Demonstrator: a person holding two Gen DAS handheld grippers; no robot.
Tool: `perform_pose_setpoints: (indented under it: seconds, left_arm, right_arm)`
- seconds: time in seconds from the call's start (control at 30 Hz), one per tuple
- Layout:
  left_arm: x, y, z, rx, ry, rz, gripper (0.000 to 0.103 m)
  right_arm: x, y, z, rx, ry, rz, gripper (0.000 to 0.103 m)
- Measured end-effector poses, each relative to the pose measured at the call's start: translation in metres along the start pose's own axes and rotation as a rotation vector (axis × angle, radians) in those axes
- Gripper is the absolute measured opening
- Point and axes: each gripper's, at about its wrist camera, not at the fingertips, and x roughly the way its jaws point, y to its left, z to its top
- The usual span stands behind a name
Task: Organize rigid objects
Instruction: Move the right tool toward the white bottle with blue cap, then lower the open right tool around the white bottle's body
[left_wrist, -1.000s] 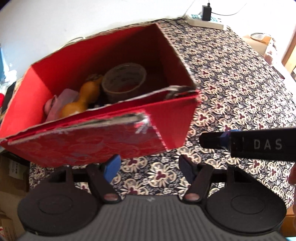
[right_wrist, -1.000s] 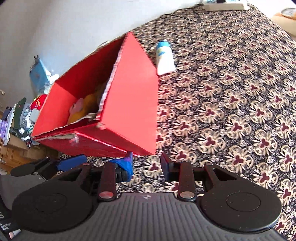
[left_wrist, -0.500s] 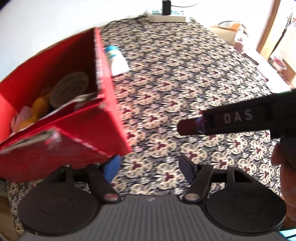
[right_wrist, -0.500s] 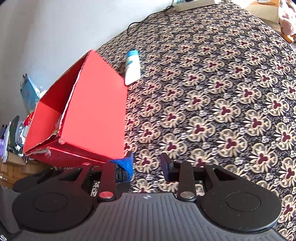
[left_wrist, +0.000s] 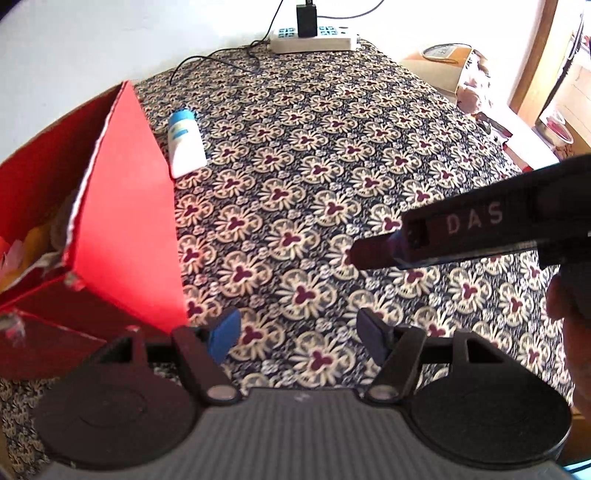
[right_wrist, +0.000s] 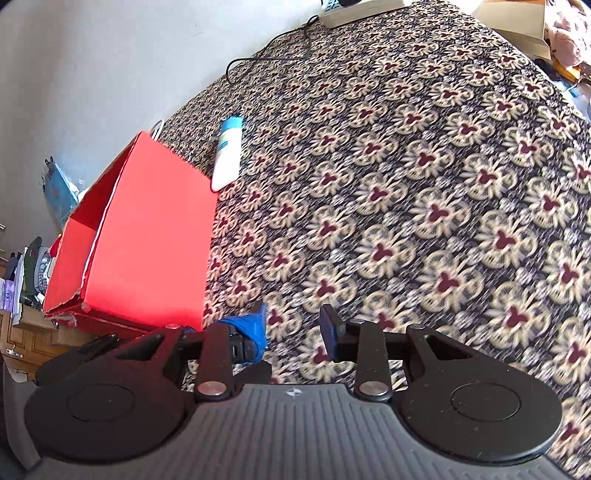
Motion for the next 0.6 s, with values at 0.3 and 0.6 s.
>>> perform_pose_setpoints:
  seconds: [0.3,0.6]
  left_arm:
    - [0.006,-0.014,0.013,-0.056,-0.085,0.058,0.069]
    - [0.03,-0.014,0.025,-0.081,-0.129,0.066,0.069]
  right_arm:
    - [0.0,-0.016,0.033,-0.108,-0.003,0.026,0.013]
    - [0.031,-0.001,0.086,-0.222,0.042,0.042,0.013]
